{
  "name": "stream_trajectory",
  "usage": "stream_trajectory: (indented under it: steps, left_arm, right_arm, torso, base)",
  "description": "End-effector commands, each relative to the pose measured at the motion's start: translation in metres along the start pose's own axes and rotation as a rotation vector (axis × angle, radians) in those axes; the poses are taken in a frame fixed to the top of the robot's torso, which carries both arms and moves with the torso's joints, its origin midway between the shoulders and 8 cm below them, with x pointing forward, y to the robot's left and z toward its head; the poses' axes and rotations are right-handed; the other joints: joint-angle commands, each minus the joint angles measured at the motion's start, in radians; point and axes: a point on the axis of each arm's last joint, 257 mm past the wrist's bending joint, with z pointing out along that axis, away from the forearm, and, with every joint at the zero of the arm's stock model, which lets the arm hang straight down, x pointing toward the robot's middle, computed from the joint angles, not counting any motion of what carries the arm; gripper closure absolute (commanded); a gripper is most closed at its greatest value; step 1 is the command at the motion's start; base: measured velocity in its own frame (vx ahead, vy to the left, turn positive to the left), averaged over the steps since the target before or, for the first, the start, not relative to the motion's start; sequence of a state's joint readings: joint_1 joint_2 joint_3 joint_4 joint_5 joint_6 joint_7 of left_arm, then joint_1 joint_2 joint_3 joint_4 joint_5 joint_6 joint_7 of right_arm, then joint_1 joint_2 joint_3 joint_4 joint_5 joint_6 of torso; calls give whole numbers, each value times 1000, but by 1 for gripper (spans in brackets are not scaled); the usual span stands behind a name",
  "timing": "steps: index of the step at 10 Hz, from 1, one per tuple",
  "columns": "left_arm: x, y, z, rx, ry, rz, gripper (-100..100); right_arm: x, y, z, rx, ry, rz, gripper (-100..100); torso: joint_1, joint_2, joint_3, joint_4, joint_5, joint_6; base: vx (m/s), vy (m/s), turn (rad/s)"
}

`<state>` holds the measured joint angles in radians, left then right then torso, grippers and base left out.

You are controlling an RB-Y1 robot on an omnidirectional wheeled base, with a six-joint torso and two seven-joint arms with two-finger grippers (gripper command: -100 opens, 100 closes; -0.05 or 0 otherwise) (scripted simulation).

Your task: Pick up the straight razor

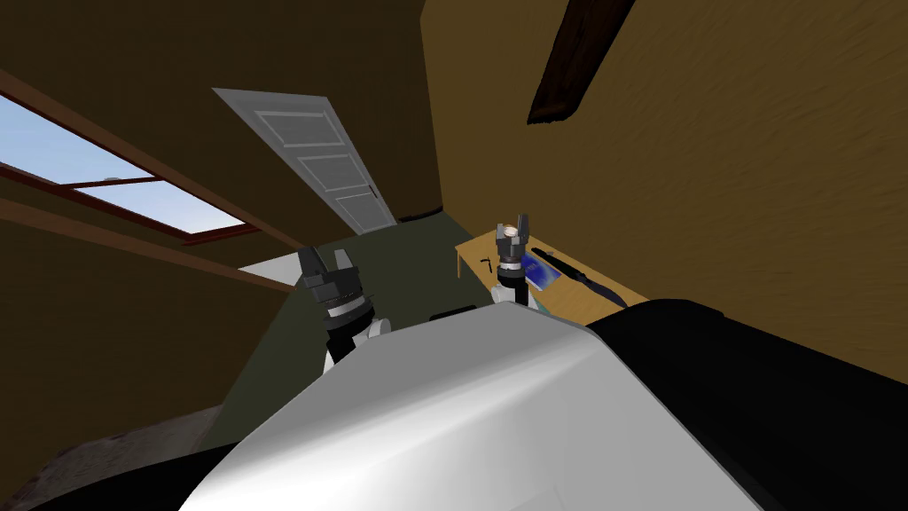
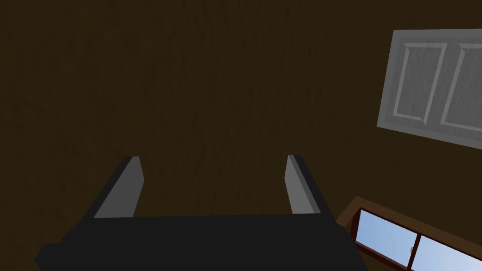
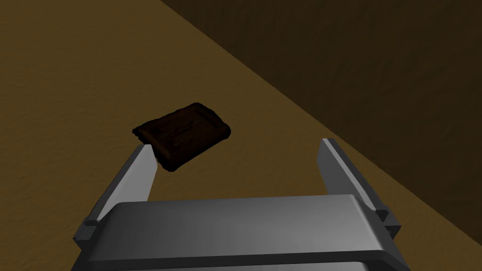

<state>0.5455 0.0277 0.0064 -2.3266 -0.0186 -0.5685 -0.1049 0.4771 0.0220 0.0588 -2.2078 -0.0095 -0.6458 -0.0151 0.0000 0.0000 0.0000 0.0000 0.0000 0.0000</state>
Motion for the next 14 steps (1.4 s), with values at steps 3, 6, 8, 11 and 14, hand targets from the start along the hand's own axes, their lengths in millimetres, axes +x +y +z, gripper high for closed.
stream_trajectory:
  steps: [3, 6, 8, 11, 14]
  left_arm:
    - [0, 0, 0, 0, 0, 0, 0]
    - [0, 0, 0, 0, 0, 0, 0]
    - [0, 0, 0, 0, 0, 0, 0]
    - [0, 0, 0, 0, 0, 0, 0]
    - [0, 0, 0, 0, 0, 0, 0]
  right_arm:
    - [4, -32, -13, 54, 83, -90, -100]
    - [7, -62, -26, 100, 162, -180, -100]
    - [6, -80, -35, 131, 192, -217, -100]
    - [5, -105, -45, 164, 255, -294, -100]
    - [3, -124, -55, 197, 289, -338, -100]
  torso:
    - [2, -1, 0, 0, 0, 0]
    - [1, -1, -1, 0, 0, 0]
    - [1, -2, -1, 0, 0, 0]
    - [0, -1, -1, 0, 0, 0]
    - [-1, -1, -1, 0, 0, 0]
  base:
    - [9, 29, -2]
    - [14, 22, -5]
    - [16, 13, -6]
    - [14, 3, -7]
    - [15, -2, -8]
